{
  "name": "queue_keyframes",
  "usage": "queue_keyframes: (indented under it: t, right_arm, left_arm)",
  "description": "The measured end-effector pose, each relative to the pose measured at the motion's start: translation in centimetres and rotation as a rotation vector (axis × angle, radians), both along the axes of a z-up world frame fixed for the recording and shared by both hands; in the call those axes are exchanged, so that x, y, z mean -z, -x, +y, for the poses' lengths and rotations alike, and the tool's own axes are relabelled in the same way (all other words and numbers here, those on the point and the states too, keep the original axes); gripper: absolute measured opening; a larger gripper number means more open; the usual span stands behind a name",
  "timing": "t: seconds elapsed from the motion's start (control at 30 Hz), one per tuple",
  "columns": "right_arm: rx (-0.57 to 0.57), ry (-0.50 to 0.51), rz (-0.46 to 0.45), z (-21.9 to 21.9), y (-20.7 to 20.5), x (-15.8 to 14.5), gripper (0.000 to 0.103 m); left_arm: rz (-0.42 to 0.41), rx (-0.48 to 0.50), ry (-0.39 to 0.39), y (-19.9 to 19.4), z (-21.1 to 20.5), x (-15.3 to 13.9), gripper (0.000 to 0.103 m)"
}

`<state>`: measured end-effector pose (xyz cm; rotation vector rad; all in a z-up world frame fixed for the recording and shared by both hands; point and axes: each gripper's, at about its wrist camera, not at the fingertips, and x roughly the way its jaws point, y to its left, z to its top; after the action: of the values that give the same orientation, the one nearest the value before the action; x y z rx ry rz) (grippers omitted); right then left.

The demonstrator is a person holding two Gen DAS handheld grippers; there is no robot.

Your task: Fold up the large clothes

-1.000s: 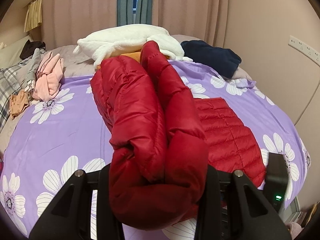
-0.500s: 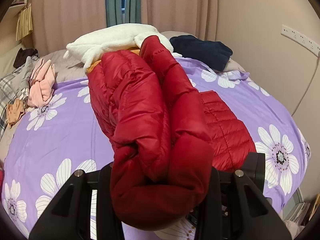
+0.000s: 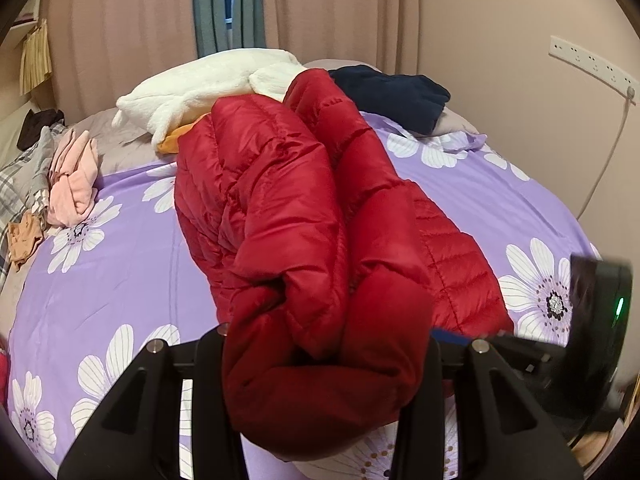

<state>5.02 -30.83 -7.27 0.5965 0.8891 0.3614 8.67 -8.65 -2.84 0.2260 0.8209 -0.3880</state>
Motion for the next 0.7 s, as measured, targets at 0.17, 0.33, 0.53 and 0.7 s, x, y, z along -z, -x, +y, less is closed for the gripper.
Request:
queue_keyframes:
  t: [0.17,0.33,0.53,0.7]
  right_arm:
    - [0.08,-0.129,0.008,-3.9,-0.6,0.5,0.051]
    - [0.136,-0.219,0.04,-5.9,-0.6,2.0,0.054]
    - [0.184,-0.346,0.044,-7.8,-0.4,2.4,0.063]
    - [0.192,-0.464,0.031,-8.9,-1.2,2.5,0.073]
  left_arm:
    - [0.011,0.051,-0.025,0.3,-1.5,0.7,0.042]
    - [0.04,0.114,-0.045,0.3,-3.1,1.9,0.045]
    - [0.084,0.179,-0.048,0.4,-4.2,3.3,0.05]
    - [0.124,0.232,-0.024,0.6,-4.5,4.2,0.059]
